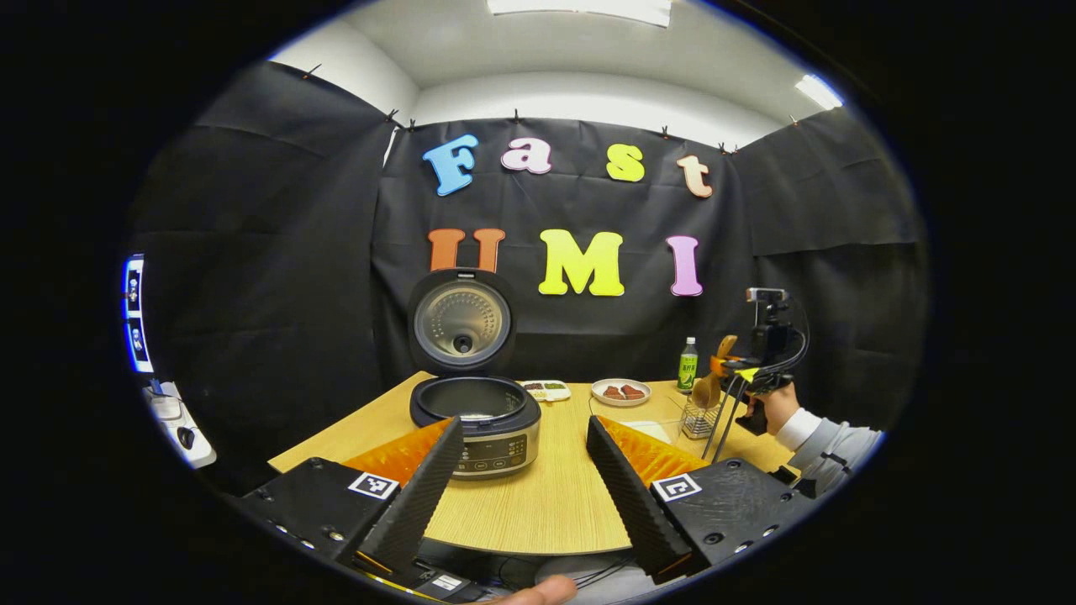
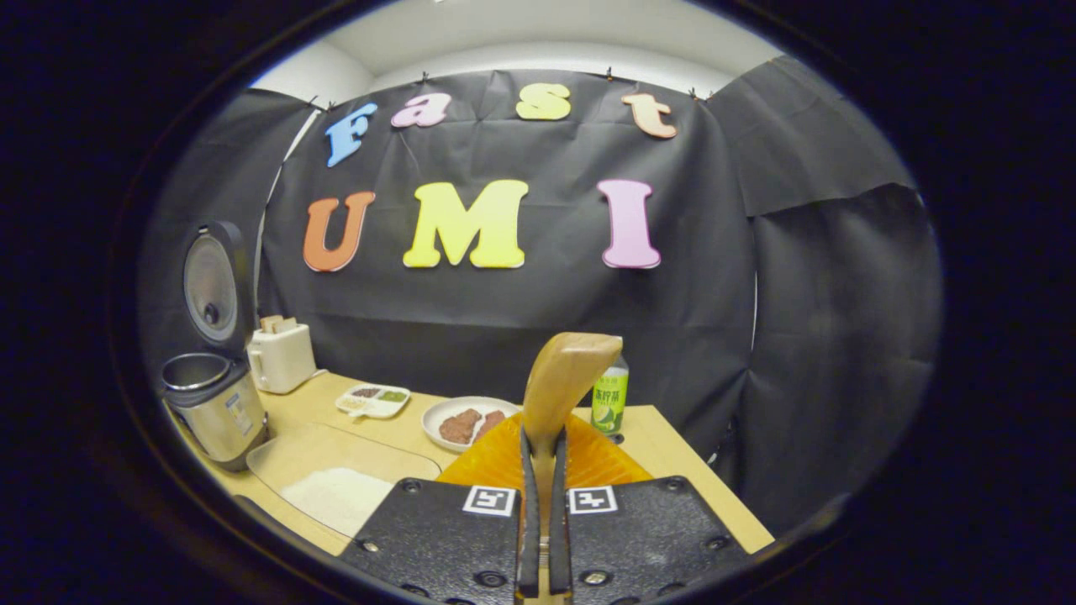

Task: Close the left gripper, press the button to open the rice cooker; take a wooden spoon from the chopstick holder with the right hand, scoop a spoonful of rice and pour it into the rice cooker, then put the wooden spoon back into the chopstick holder.

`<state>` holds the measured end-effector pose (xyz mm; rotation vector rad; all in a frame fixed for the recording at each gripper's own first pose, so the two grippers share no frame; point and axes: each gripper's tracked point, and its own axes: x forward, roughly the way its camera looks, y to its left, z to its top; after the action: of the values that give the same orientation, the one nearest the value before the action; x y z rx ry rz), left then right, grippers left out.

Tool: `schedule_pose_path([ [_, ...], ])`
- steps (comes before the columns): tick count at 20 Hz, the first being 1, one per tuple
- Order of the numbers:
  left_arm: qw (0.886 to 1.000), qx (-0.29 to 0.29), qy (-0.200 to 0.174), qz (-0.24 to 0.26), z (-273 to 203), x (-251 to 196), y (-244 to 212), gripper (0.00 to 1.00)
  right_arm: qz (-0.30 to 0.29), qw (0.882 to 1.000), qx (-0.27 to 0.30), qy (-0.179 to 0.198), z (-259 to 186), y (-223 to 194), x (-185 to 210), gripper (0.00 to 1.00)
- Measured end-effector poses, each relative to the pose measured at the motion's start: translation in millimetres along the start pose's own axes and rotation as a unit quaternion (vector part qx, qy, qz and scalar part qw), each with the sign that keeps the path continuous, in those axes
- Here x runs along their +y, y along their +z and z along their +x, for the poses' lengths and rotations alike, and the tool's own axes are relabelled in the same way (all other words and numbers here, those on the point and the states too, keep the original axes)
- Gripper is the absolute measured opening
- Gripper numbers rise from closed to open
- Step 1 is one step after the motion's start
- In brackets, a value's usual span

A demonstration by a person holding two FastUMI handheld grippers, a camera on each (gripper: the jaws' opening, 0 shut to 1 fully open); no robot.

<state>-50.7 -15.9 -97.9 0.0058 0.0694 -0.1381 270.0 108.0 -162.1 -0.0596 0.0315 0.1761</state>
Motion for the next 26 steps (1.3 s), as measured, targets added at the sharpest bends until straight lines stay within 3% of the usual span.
schedule_pose_path([
  [5, 1.000, -0.012, -0.001, 0.001, -1, 1, 2, 0.94, -0.014, 0.999, -0.021, 0.022, -26, 42, 31, 0.10],
  [9, 1.000, -0.016, 0.003, 0.004, -3, 1, 4, 0.94, 0.001, 0.998, -0.016, 0.060, -37, 49, 75, 0.10],
  [13, 1.000, -0.018, 0.005, -0.003, -8, -1, 7, 0.94, 0.003, 0.996, 0.011, 0.087, -28, 19, 118, 0.07],
  [16, 1.000, -0.021, 0.004, -0.003, -5, 0, 6, 0.94, -0.012, 0.992, 0.066, 0.104, -11, -34, 149, 0.10],
  [19, 1.000, -0.015, -0.003, 0.012, -1, -5, 1, 0.94, -0.053, 0.988, 0.112, 0.090, 4, -77, 158, 0.10],
  [22, 1.000, -0.008, -0.004, 0.029, -1, -1, -5, 0.95, -0.086, 0.985, 0.120, 0.084, 5, -92, 161, 0.10],
  [26, 1.000, -0.001, 0.000, 0.012, 3, 6, -10, 0.95, 0.001, 0.979, 0.157, 0.131, -6, -104, 182, 0.09],
])
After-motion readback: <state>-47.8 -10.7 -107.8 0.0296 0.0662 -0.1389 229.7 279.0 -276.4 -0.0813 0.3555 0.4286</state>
